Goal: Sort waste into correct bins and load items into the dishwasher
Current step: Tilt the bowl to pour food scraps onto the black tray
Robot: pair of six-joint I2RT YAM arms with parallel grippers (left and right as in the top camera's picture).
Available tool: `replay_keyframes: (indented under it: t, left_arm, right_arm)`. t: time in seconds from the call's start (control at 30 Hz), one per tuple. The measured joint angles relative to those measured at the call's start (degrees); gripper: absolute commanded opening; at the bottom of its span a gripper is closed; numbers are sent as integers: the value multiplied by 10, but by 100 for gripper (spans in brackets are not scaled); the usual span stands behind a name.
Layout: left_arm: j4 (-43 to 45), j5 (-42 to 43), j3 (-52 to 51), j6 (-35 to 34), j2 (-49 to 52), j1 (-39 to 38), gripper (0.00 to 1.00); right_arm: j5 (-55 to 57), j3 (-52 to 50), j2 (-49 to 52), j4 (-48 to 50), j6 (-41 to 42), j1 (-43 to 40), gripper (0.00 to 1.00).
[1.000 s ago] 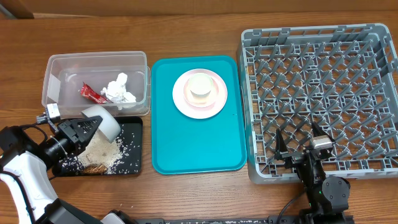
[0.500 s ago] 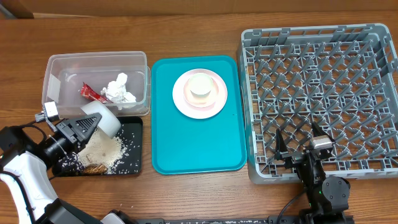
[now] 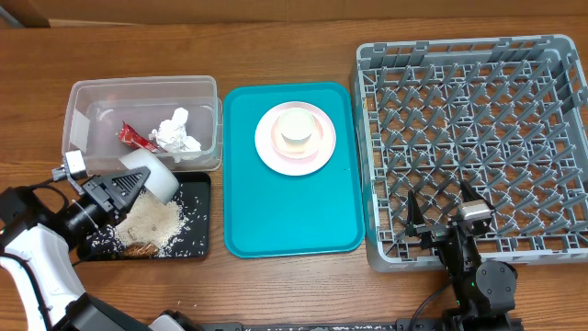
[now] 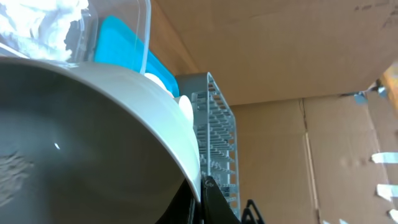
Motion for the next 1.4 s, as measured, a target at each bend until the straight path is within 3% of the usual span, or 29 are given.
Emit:
replay_keyframes:
  t: [0.7, 1.07, 1.4]
  left_arm:
    - [1, 12, 0, 4, 0, 1, 4]
    - [-12, 91, 0, -3, 0, 1, 4]
    - [4, 87, -1, -57, 0, -5, 4]
  right_arm:
    - [0, 0, 0, 0, 0, 0, 100]
    - [0, 0, 0, 0, 0, 0, 100]
    - [0, 0, 0, 0, 0, 0, 100]
